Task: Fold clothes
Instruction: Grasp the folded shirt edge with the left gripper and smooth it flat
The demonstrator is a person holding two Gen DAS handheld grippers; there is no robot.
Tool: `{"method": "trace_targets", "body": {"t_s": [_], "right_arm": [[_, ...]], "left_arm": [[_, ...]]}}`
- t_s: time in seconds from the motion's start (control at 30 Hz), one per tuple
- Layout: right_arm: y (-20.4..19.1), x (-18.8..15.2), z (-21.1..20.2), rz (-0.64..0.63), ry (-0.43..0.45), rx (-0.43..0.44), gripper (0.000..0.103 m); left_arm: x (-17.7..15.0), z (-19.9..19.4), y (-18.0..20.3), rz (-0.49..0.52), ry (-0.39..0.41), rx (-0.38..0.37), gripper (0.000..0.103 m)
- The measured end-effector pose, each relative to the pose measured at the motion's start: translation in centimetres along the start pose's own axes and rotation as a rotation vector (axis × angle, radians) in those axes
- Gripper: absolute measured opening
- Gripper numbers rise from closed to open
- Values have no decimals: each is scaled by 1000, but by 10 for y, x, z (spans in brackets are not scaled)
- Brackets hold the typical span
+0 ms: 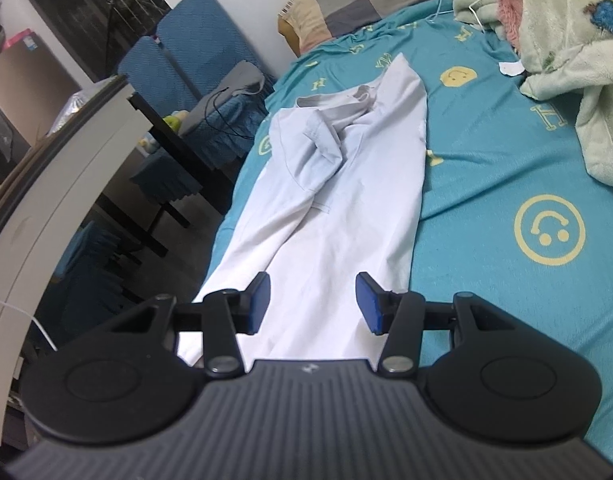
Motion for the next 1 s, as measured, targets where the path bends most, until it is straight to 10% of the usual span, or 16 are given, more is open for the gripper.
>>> {"method": "trace_targets", "body": {"t_s": [0.1, 0.17, 0.43, 0.7, 0.93, 1.0], "right_arm": [[0, -1, 1, -15, 2, -16, 51], [0, -2, 1, -26, 4, -28, 51], [22, -18, -3, 13, -45, -91, 51], [40, -43, -9, 71, -132, -121, 51], [36, -75, -26, 105, -212, -104, 51], [34, -86, -31, 96, -236, -105, 51]], "left_arm": [[-1, -4, 7, 1, 23, -19, 8], [1, -11, 20, 54, 51, -27, 3], [6, -87, 174, 620, 145, -186, 2], [-117, -109, 286, 1126, -207, -360, 2], [-166, -60, 268, 1127, -481, -204, 7], [-148, -60, 269, 1046, -443, -205, 30]]}}
Point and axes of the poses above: each gripper's, at about its wrist camera, not at the fingertips, and z roughly the way its jaws point, y to its right, x to its top, the point moved 9 cm from there along z, roughly the way its jaws point, and after that the axes turned 15 degrees about y, right-handed, at the moved point
